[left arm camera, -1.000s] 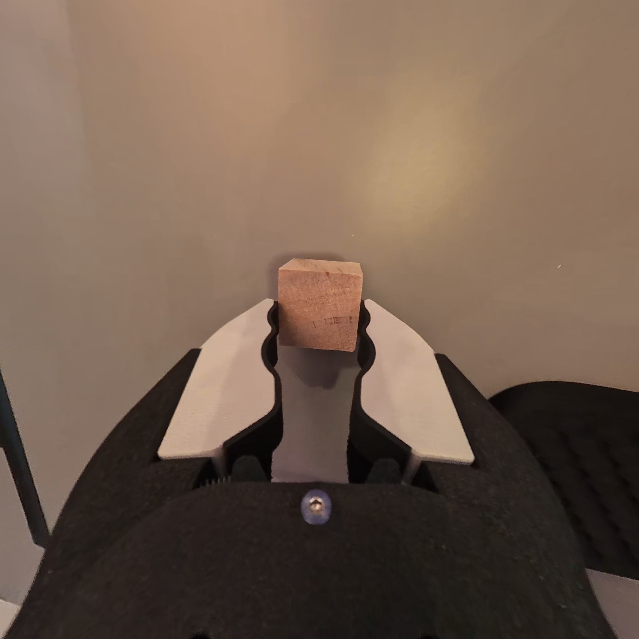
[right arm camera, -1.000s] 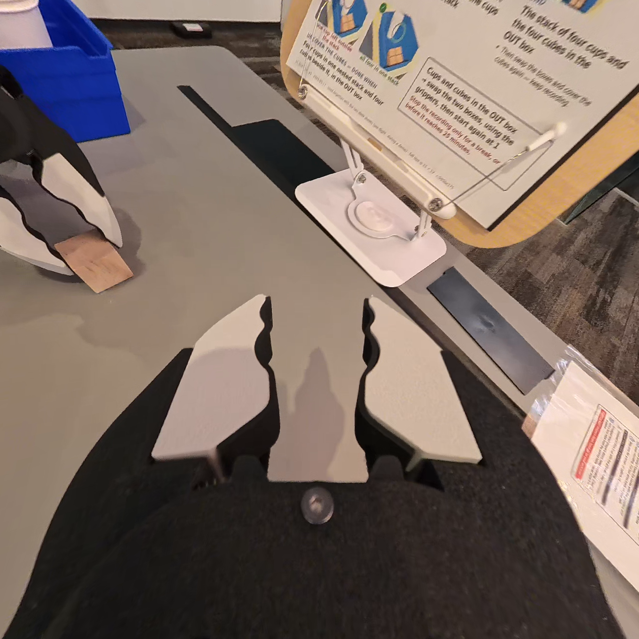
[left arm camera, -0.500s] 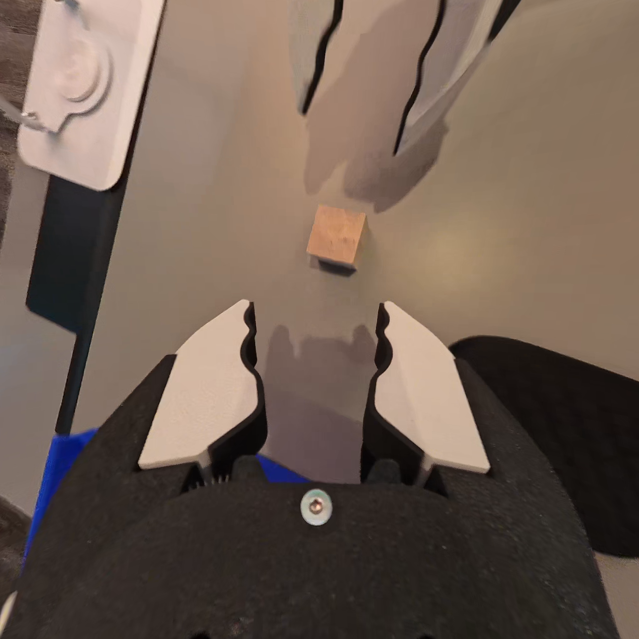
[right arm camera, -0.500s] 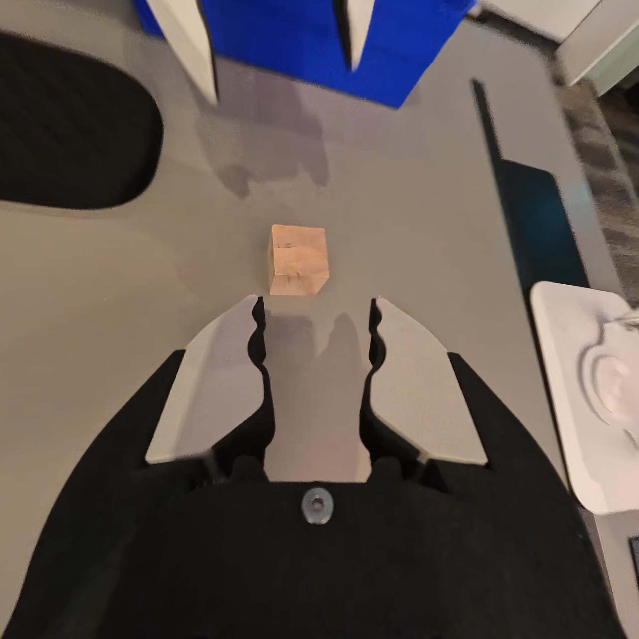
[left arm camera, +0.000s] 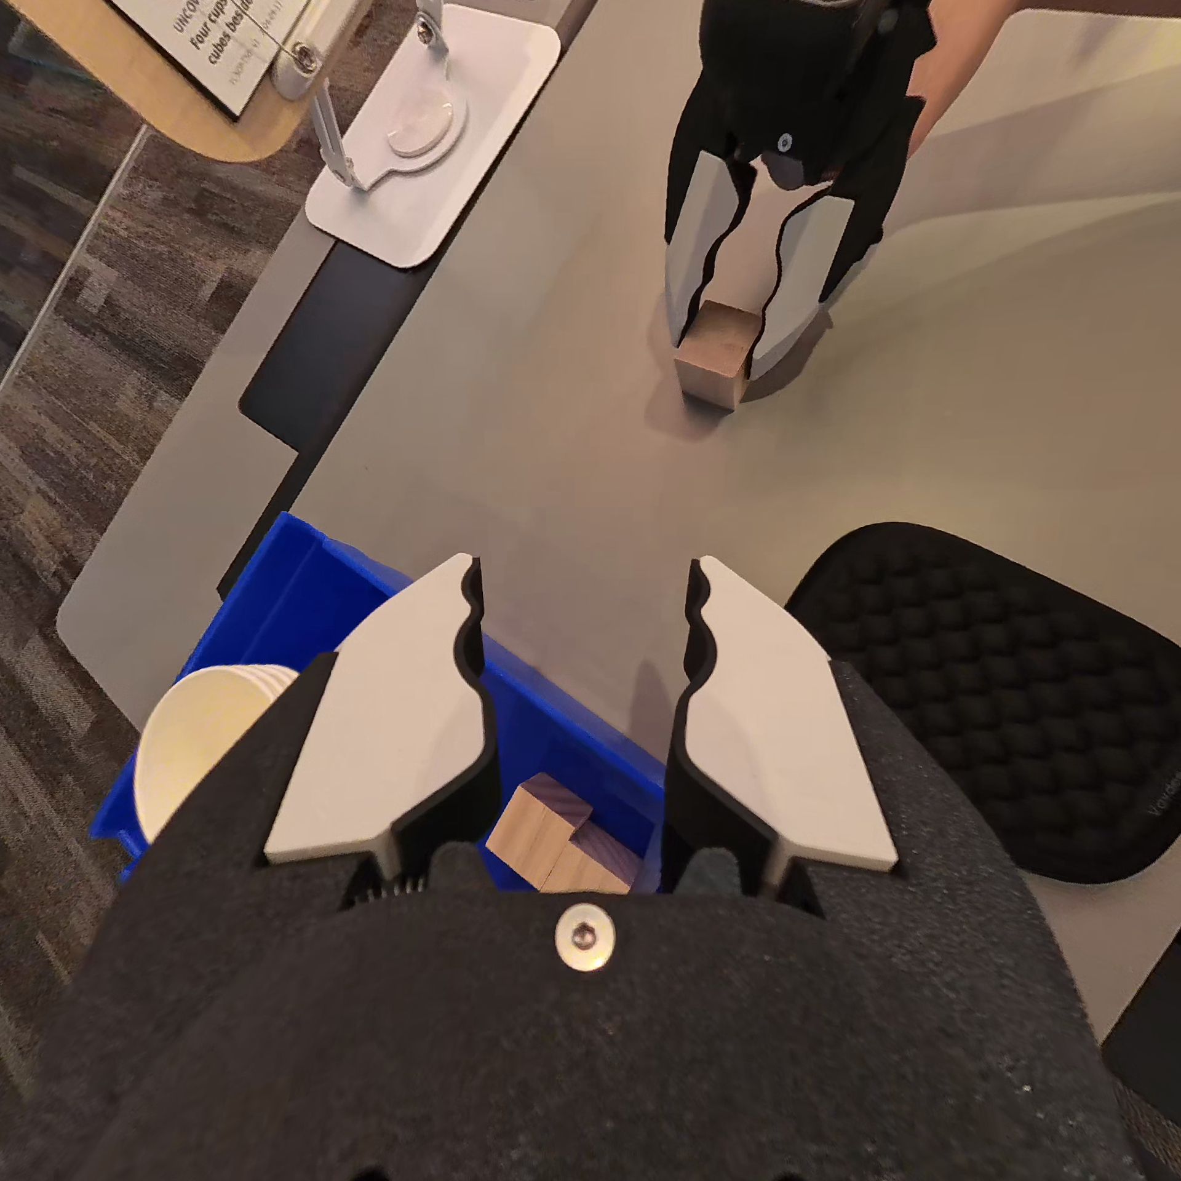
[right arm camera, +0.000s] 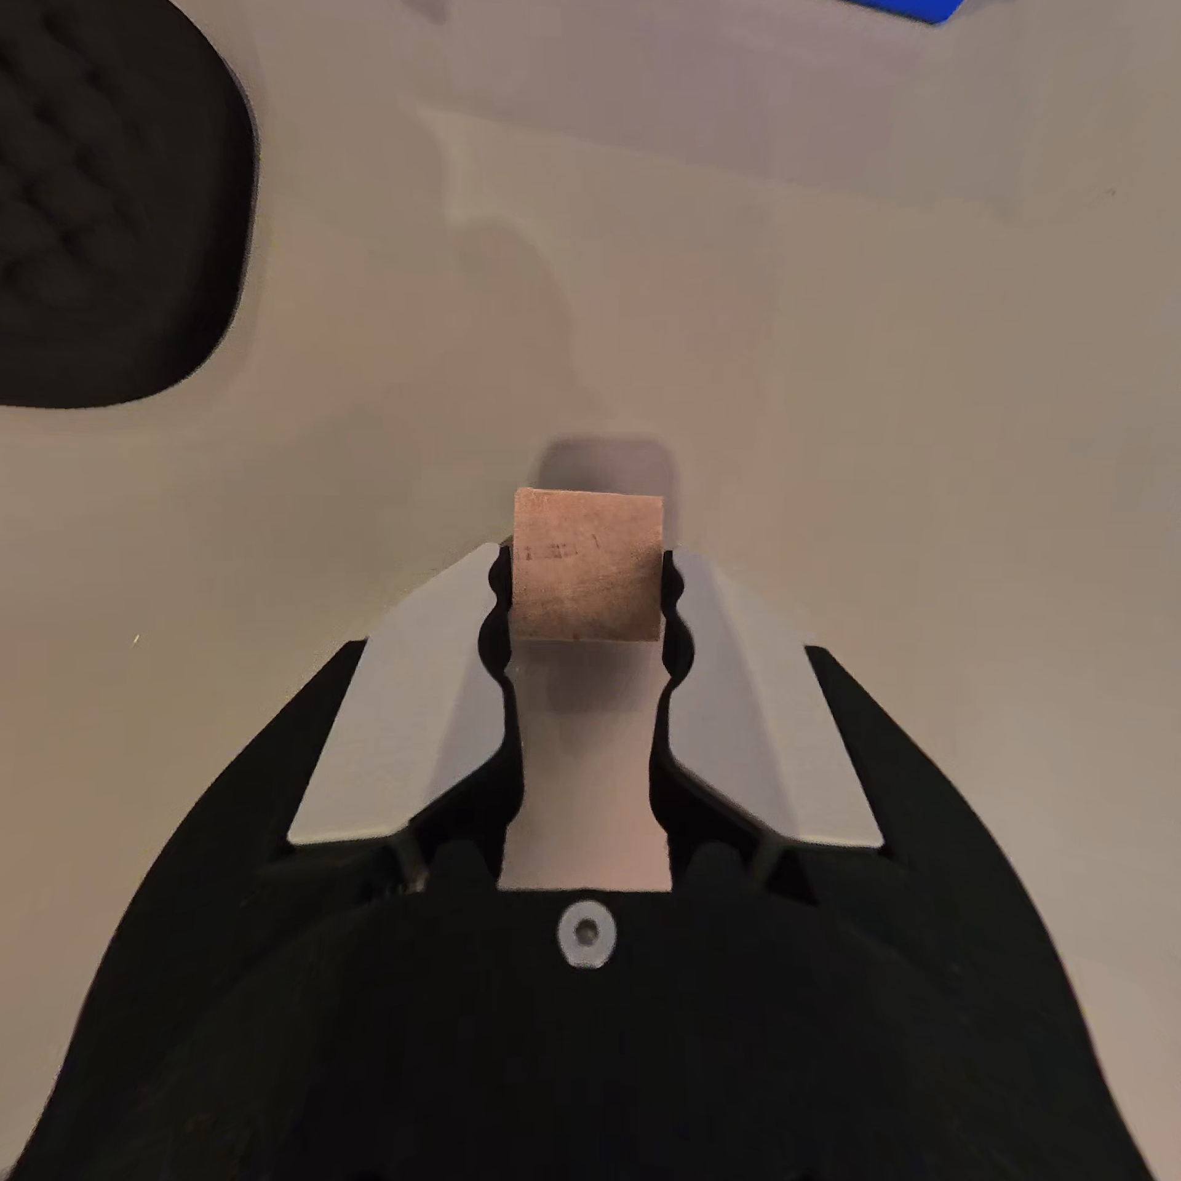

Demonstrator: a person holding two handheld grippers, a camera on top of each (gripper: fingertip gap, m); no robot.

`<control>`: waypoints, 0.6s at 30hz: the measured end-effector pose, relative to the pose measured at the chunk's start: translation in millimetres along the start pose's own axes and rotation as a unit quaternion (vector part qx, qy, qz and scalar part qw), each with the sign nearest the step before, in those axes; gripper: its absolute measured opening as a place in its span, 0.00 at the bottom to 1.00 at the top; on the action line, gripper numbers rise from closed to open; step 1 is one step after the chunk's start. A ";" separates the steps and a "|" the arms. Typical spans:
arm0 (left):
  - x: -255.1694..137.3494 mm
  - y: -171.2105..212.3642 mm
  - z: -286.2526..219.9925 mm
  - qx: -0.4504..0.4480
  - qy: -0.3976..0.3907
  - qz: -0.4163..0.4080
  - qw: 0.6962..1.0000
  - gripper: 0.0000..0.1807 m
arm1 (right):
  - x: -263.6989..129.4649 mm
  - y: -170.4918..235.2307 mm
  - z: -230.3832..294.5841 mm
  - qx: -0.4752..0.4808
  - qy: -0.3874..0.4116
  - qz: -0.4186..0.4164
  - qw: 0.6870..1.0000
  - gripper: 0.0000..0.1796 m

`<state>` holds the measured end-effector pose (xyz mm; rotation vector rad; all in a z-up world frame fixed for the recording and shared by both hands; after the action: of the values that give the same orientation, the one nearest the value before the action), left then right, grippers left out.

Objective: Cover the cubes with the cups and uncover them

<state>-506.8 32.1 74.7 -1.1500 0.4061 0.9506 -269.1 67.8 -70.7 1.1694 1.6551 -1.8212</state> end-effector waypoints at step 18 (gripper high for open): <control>-45.7 3.1 9.5 -0.014 -0.037 -0.036 0.999 0.30 | -191.0 215.7 -33.6 0.087 0.027 -0.003 0.996 0.25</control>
<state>-536.8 21.6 108.9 -1.1438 0.2910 0.9361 14.3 11.2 -47.0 1.2977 1.5556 -1.9877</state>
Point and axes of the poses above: each gripper's, where its closed fingertips meet, x out along the fingers, y out of its underside, z = x × y across the jaws, the point moved 8 cm from there along -x, back along the fingers, and after that the axes turned 9 degrees about x, right-handed, at the moved point
